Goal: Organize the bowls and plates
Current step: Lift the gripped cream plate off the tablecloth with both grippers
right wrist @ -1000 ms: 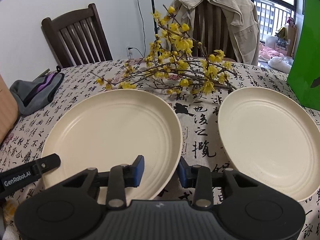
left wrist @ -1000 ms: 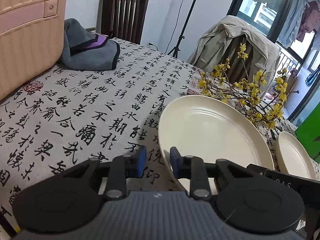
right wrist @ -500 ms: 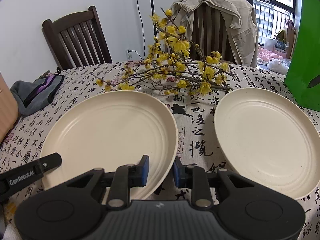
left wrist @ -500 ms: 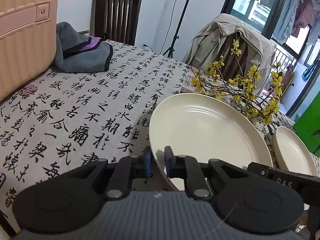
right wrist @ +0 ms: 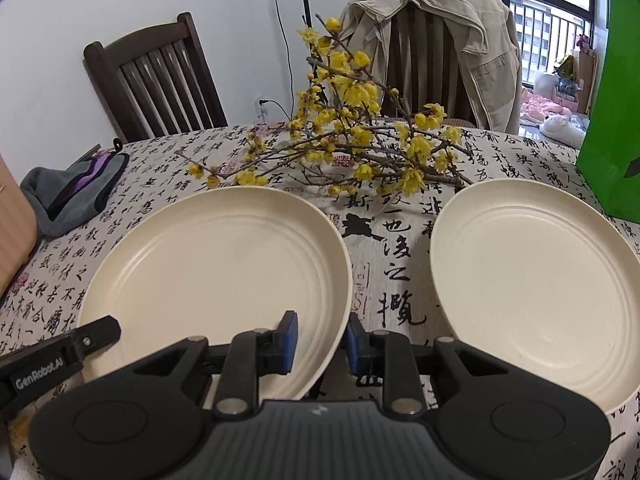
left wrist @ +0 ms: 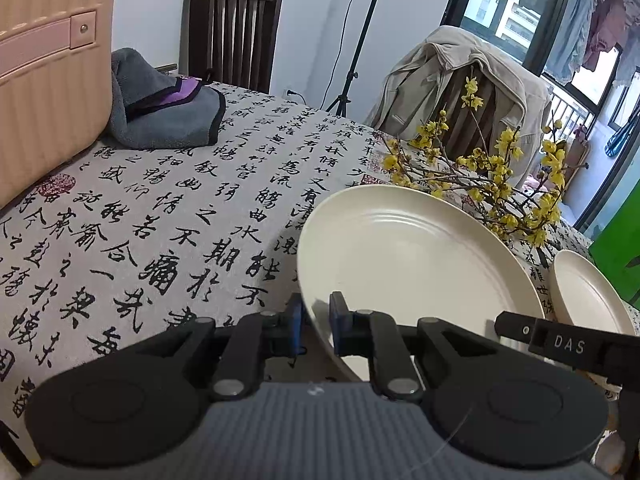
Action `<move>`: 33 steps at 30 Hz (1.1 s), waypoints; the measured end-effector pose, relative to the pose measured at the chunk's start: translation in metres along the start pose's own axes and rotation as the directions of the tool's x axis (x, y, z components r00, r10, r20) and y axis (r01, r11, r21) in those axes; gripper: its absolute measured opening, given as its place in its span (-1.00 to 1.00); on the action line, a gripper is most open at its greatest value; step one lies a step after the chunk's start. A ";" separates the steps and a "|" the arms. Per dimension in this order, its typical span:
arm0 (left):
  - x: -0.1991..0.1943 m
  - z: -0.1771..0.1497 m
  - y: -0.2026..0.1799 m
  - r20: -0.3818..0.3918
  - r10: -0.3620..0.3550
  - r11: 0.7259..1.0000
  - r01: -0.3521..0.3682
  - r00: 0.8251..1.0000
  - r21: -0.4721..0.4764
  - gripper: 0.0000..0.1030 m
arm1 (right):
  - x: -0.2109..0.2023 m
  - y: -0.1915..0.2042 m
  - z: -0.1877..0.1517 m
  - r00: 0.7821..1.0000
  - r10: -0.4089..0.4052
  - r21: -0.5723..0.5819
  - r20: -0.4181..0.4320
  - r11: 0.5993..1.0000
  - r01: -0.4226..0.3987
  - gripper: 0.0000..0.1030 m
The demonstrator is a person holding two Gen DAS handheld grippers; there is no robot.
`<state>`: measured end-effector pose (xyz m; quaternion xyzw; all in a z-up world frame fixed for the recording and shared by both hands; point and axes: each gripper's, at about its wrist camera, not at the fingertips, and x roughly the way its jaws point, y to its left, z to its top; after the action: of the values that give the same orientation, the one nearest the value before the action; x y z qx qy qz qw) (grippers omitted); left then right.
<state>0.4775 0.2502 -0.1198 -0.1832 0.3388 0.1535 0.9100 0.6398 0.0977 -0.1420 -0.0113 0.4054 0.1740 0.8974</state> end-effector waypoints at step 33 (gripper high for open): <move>-0.011 0.006 -0.002 0.018 0.019 1.000 -0.019 1.000 0.006 -0.70 | -0.025 0.013 -0.010 0.997 -0.006 -0.114 0.082 0.993 0.015 -0.52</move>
<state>0.4737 0.2490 -0.1074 -0.1757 0.3326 0.1627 0.9122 0.6128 0.1010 -0.1285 -0.0576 0.3575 0.1926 0.9120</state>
